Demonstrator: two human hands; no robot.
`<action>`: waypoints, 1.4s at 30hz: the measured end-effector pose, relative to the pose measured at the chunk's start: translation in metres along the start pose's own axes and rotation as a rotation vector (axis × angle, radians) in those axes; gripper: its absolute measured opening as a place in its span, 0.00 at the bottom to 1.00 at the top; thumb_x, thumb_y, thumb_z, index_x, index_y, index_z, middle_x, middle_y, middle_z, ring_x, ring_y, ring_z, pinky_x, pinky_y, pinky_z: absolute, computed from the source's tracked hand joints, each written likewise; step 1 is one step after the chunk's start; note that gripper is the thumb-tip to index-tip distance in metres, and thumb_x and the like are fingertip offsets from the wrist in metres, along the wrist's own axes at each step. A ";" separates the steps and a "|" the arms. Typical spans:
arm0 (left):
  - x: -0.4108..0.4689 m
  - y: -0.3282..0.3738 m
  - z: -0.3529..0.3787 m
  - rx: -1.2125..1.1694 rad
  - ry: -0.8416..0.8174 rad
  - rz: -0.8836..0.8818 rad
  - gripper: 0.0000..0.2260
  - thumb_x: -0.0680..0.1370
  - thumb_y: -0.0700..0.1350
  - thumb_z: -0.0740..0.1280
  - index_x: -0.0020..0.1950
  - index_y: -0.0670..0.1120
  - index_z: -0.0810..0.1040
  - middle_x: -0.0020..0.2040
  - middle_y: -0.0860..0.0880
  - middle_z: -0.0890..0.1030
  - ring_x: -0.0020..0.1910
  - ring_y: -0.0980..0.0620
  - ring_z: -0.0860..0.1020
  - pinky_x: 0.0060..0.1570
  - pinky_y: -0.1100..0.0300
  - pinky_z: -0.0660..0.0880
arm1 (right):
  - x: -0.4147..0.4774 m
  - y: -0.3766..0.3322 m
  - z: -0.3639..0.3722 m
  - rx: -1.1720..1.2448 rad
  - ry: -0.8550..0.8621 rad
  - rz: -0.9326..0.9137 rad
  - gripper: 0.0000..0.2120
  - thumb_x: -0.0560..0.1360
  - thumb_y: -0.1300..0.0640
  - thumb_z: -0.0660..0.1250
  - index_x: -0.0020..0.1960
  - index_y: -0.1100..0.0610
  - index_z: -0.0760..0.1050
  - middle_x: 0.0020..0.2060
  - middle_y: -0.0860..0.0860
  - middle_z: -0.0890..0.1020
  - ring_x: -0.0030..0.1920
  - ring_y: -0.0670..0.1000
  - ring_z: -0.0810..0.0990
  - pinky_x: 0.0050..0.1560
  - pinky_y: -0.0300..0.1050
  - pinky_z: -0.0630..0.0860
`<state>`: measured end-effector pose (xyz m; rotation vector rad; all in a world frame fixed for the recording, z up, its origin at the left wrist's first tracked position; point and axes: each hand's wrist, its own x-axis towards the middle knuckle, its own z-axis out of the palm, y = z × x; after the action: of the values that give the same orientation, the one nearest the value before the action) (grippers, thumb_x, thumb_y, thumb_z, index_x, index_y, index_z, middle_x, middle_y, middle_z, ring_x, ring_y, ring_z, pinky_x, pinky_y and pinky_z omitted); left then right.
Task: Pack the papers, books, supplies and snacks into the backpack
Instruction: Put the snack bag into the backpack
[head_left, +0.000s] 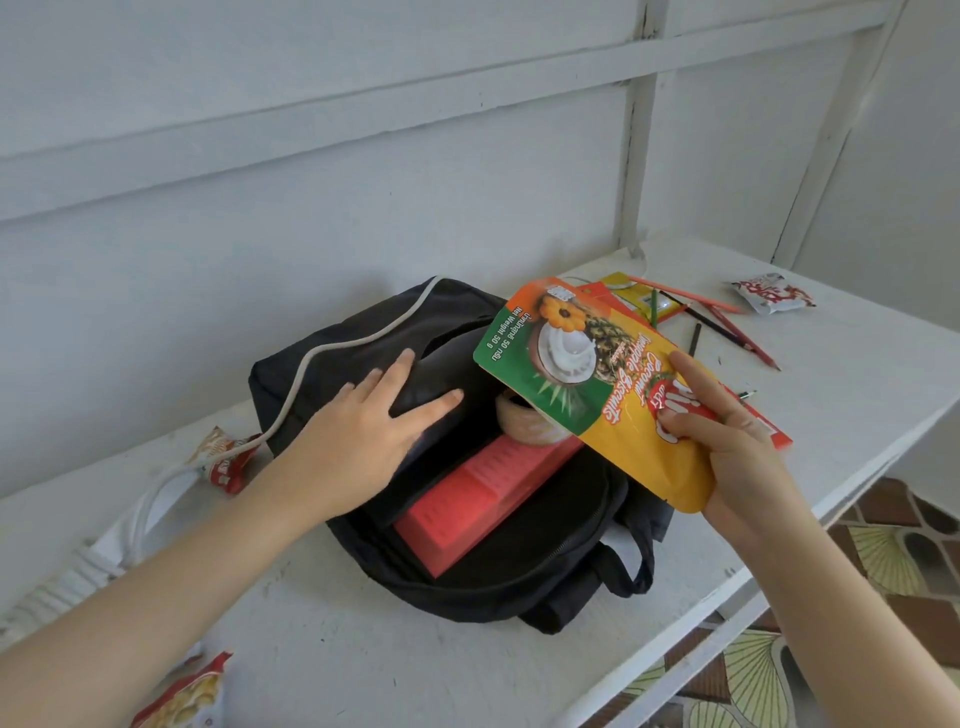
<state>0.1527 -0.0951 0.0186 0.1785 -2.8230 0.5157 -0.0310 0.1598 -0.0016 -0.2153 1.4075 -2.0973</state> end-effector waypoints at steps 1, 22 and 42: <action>-0.002 0.000 -0.002 -0.018 -0.058 -0.041 0.23 0.77 0.54 0.61 0.73 0.58 0.63 0.69 0.33 0.67 0.57 0.32 0.76 0.48 0.41 0.77 | 0.000 0.000 0.000 -0.004 0.000 0.003 0.23 0.73 0.67 0.66 0.59 0.43 0.78 0.60 0.51 0.78 0.53 0.56 0.81 0.34 0.45 0.81; 0.035 -0.014 -0.073 -0.194 -0.149 -0.199 0.32 0.76 0.42 0.66 0.67 0.70 0.54 0.36 0.52 0.66 0.35 0.54 0.68 0.39 0.59 0.64 | -0.042 -0.019 -0.009 -0.311 -0.378 0.091 0.25 0.61 0.62 0.72 0.55 0.42 0.81 0.55 0.48 0.83 0.52 0.56 0.82 0.47 0.49 0.81; 0.044 -0.023 -0.100 -0.076 -0.087 -0.198 0.24 0.79 0.50 0.62 0.71 0.66 0.58 0.36 0.53 0.61 0.38 0.52 0.66 0.36 0.58 0.58 | -0.035 0.024 0.141 0.013 0.042 0.177 0.31 0.77 0.67 0.64 0.74 0.47 0.60 0.71 0.50 0.65 0.62 0.54 0.72 0.53 0.46 0.76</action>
<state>0.1383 -0.0831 0.1288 0.4706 -2.8608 0.3640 0.0690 0.0621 0.0433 -0.0399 1.3836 -1.9759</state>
